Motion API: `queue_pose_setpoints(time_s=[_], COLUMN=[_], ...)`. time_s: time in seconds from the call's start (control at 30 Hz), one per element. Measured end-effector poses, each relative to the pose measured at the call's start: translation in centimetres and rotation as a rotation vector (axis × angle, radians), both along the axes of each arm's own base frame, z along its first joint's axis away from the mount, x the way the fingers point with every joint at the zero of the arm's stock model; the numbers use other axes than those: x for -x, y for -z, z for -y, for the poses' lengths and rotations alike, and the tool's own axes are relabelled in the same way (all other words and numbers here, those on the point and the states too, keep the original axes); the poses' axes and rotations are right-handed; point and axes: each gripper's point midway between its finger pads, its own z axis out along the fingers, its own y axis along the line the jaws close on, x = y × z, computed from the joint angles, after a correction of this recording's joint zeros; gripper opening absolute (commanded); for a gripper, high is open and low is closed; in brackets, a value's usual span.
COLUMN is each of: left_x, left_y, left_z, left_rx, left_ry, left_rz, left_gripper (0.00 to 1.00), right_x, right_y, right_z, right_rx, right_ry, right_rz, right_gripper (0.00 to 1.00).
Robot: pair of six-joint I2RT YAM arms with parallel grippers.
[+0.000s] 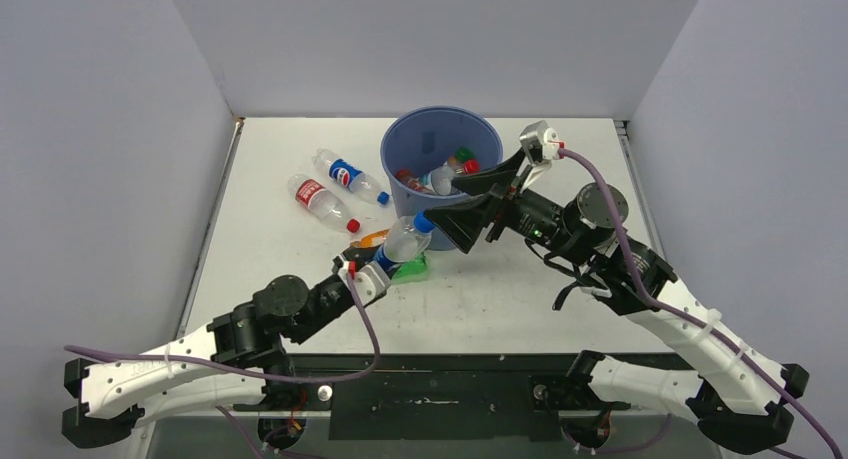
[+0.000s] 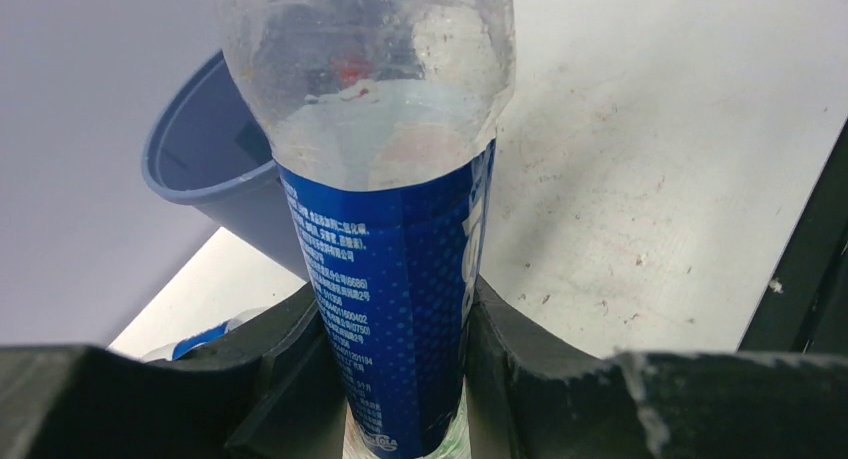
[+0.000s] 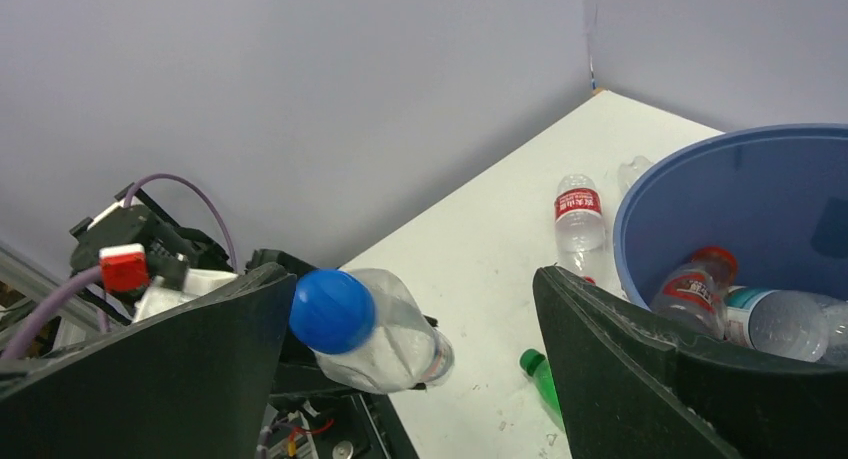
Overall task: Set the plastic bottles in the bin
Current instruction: Place the plastic bottle in the trash bin.
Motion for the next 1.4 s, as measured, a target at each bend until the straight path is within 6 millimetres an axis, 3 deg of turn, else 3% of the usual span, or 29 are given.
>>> queue_pose_setpoints(time_s=[0.17, 0.43, 0.6, 0.83, 0.9, 0.97, 1.0, 1.03, 1.07, 1.1, 1.27, 1.33, 1.4], left_x=[0.3, -0.1, -0.1, 0.0, 0.0, 0.0, 0.0, 0.0, 0.0, 0.1, 0.4, 0.5, 0.5], left_y=[-1.2, 0.4, 0.9, 0.6, 0.8, 0.9, 1.0, 1.0, 1.0, 1.0, 0.5, -0.3, -0.9], left_z=[-0.5, 0.7, 1.0, 0.8, 0.8, 0.8, 0.8, 0.8, 0.8, 0.8, 0.5, 0.0, -0.8], left_rx=[0.067, 0.034, 0.03, 0.045, 0.038, 0.034, 0.034, 0.033, 0.033, 0.033, 0.068, 0.114, 0.158], left_ry=[0.0, 0.001, 0.005, 0.008, 0.006, 0.007, 0.007, 0.008, 0.01, 0.011, 0.024, 0.022, 0.01], left_rz=[-0.005, -0.055, -0.074, -0.078, -0.081, -0.083, -0.084, -0.084, -0.084, -0.084, -0.07, -0.051, -0.031], left_gripper=[0.0, 0.0, 0.0, 0.0, 0.0, 0.0, 0.07, 0.28, 0.58, 0.96, 0.96, 0.96, 0.96], right_x=[-0.4, 0.3, 0.6, -0.3, -0.2, -0.1, -0.1, -0.1, -0.1, -0.1, -1.0, -1.8, -2.7], right_y=[0.8, 1.4, 2.5, 4.1, 4.2, 4.4, 4.4, 4.4, 4.4, 4.5, 4.3, 2.5, -0.9], right_z=[-0.6, -2.1, -3.5, -3.6, -3.7, -3.6, -3.6, -3.6, -3.6, -3.6, -2.8, -1.9, -0.9], right_rx=[0.006, -0.006, 0.019, 0.056, 0.057, 0.06, 0.059, 0.061, 0.062, 0.063, 0.105, 0.108, 0.074], right_ry=[0.006, -0.035, -0.052, 0.009, 0.014, 0.017, 0.019, 0.019, 0.019, 0.018, 0.077, 0.135, 0.204], right_rz=[-0.013, -0.009, -0.019, -0.046, -0.047, -0.05, -0.05, -0.05, -0.05, -0.051, -0.027, 0.016, 0.082], right_gripper=[0.86, 0.8, 0.56, 0.38, 0.28, 0.1, 0.06, 0.05, 0.05, 0.05, 0.05, 0.05, 0.05])
